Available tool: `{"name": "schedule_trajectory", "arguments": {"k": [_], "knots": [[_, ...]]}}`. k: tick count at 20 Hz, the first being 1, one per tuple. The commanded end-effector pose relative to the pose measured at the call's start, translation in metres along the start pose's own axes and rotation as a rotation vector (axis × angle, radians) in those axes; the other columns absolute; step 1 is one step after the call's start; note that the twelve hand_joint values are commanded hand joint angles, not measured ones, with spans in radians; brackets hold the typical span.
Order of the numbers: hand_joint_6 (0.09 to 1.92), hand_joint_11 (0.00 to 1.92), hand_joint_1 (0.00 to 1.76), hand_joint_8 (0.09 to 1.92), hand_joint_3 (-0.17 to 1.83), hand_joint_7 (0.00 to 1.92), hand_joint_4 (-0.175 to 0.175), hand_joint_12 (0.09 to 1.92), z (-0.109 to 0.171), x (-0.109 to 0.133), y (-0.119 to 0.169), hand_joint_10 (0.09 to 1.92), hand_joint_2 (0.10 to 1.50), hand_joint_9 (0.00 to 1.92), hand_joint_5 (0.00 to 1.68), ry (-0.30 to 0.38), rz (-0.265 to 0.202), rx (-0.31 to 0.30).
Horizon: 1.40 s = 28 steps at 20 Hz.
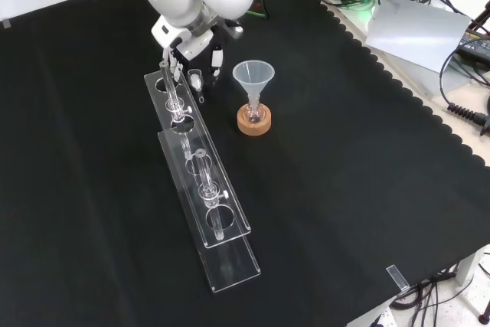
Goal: Pick up the weighing funnel.
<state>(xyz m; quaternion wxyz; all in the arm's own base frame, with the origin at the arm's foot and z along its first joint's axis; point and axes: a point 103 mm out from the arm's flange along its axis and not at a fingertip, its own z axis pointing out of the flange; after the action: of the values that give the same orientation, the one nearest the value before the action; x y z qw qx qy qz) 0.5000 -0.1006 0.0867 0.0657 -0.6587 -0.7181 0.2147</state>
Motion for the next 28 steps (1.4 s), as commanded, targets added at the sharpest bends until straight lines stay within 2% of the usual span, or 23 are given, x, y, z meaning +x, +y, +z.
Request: {"name": "schedule_trajectory", "arguments": {"k": [1,8,12,17,21,28], "knots": [[1.03,0.85,1.05,0.63,0.53,0.90,0.149,1.05,-0.015,-0.020,-0.021,0.30,0.83,1.11,1.03,-0.003,0.027,-0.002],[1.04,0.86,1.06,0.64,0.57,0.92,0.147,1.04,-0.038,-0.042,-0.055,0.29,0.81,1.14,1.04,-0.018,0.071,-0.020],[1.01,0.90,1.07,0.61,0.60,1.01,0.138,1.01,-0.048,-0.050,-0.073,0.28,0.79,1.19,1.06,-0.029,0.091,0.000],[1.00,0.94,1.07,0.60,0.61,1.06,0.124,0.99,-0.060,-0.050,-0.095,0.26,0.78,1.24,1.07,-0.037,0.105,0.000],[0.99,1.01,1.08,0.57,0.61,1.15,0.097,0.94,-0.065,-0.046,-0.108,0.24,0.78,1.31,1.08,-0.046,0.107,-0.004],[0.99,1.03,1.09,0.56,0.61,1.18,0.092,0.93,-0.069,-0.038,-0.115,0.23,0.77,1.34,1.08,-0.064,0.104,-0.021]]}}
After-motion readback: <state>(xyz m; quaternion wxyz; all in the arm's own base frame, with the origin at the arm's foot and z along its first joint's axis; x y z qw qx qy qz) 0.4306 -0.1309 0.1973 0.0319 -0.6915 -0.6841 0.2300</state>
